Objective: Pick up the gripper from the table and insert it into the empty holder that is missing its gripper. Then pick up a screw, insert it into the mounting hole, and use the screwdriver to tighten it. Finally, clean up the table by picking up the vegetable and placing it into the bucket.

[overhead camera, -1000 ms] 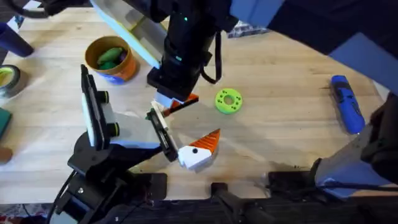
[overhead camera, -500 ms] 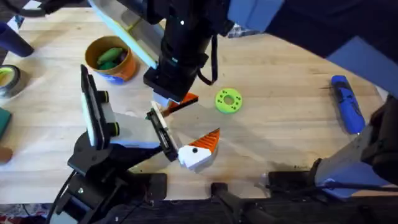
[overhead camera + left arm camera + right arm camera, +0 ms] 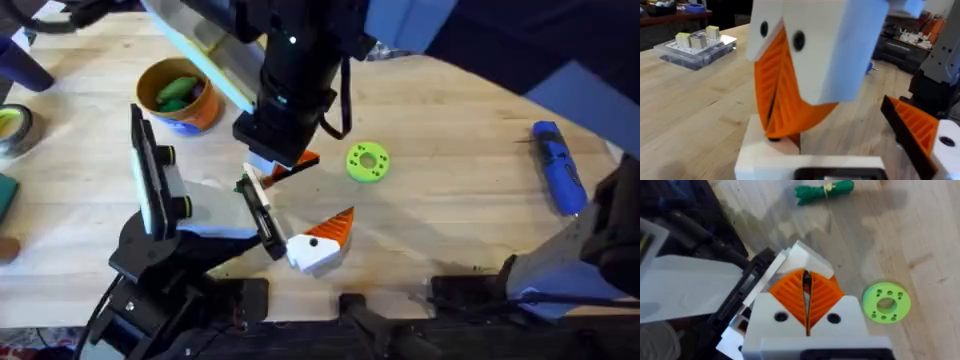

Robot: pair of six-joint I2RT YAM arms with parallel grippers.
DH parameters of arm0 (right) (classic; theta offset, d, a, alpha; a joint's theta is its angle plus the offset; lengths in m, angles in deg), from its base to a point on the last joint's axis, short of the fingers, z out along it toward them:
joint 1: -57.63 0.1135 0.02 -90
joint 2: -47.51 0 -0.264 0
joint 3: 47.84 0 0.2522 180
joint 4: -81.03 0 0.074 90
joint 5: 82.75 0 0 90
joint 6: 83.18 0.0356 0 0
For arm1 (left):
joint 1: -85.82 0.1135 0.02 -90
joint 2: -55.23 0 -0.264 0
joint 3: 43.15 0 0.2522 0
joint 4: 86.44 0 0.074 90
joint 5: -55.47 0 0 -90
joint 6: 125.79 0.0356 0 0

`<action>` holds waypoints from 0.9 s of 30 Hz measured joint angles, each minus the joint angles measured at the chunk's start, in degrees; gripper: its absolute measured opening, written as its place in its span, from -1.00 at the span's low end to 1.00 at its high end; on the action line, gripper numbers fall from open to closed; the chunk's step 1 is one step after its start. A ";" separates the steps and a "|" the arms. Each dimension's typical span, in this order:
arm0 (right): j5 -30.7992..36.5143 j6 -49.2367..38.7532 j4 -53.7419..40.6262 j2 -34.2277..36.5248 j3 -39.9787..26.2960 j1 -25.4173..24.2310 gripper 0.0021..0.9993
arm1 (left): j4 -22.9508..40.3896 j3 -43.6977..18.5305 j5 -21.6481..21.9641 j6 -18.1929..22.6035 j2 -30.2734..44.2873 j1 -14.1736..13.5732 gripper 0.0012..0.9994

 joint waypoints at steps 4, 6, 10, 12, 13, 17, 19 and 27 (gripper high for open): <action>-0.53 -0.71 -2.06 0.00 0.00 -0.17 -0.99 | 0.00 0.00 -0.28 0.00 0.00 -0.07 0.97; -0.58 -0.91 -2.17 0.00 0.00 -0.17 -0.99 | 0.00 0.00 -0.33 0.00 0.00 -0.11 0.97; -0.71 -0.91 -1.84 -0.02 0.00 -0.21 -0.99 | 0.00 0.00 -0.22 0.00 0.00 -0.11 0.97; -0.71 -0.91 -1.75 0.00 0.00 -0.21 -0.99 | 0.00 0.00 -0.19 0.00 0.00 -0.11 0.97; -0.71 -0.91 -1.71 -0.02 0.00 -0.21 -0.99 | 0.00 0.00 -0.17 0.00 0.00 -0.11 0.97; -0.69 -0.91 -1.67 0.00 0.00 -0.21 -0.99 | 0.00 0.00 -0.17 0.02 0.00 -0.11 0.97; -0.68 -0.91 -1.67 0.00 0.00 -0.21 -0.99 | 0.00 0.00 -0.17 0.02 0.00 -0.11 0.97; -0.51 -0.72 -1.69 0.00 0.00 -0.32 -0.41 | 0.00 0.00 0.00 0.00 0.00 -0.11 0.97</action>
